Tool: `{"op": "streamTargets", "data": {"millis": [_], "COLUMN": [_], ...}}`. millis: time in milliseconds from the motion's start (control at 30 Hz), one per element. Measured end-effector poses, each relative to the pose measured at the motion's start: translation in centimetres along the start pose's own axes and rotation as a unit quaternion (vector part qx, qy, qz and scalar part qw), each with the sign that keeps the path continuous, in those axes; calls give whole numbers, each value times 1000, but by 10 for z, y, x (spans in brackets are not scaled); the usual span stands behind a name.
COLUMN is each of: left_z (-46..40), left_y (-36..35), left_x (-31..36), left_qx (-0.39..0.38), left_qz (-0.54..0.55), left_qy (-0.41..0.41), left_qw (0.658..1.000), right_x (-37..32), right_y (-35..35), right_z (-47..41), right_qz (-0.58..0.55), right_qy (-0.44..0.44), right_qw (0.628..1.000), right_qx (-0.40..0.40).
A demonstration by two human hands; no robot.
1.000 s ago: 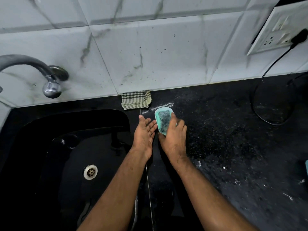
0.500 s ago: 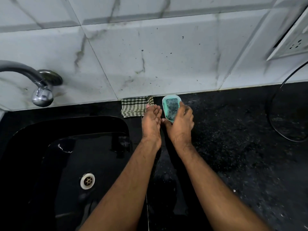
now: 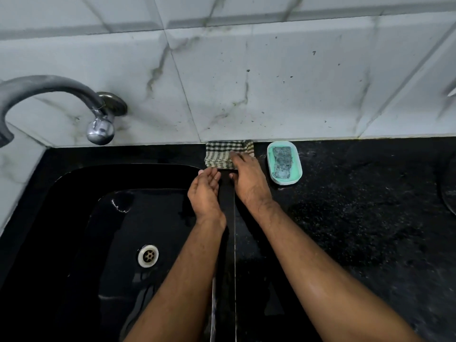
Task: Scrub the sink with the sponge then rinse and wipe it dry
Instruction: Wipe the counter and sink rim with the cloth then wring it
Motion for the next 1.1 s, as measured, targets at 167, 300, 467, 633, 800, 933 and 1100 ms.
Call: {"op": "streamTargets", "data": {"millis": [167, 300, 467, 633, 800, 933, 1100], "left_z": [8, 23, 42, 76, 98, 120, 125], "left_y": [25, 44, 56, 73, 87, 101, 116], "left_x": [6, 5, 7, 2, -2, -2, -1], "left_qx": [9, 23, 16, -5, -14, -33, -52], "left_qz": [7, 16, 22, -7, -41, -35, 57], "left_qy": [22, 48, 60, 89, 130, 144, 162], "left_qw": [1000, 998, 998, 996, 991, 988, 984], "right_x": [-10, -20, -30, -35, -47, -60, -66], "right_y": [-4, -8, -6, -5, -11, -19, -22], "right_z": [1, 25, 58, 98, 134, 161, 184], "right_qz": [121, 144, 157, 177, 179, 175, 117], "right_qy": [-39, -41, -22, -5, 1, 16, 28], "right_qw": [990, 988, 987, 984, 984, 984, 993], "right_qx": [-54, -19, 7, -23, -23, -23, -20]}}
Point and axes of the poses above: each hand's wrist, its own z-axis away from the middle knuckle, its own y-axis out of the back of the hand, x = y × z, the point moved 3 cm from there along -z, towards the middle knuckle, and after that the axes turned 5 degrees about -x, right-handed, at the moved point
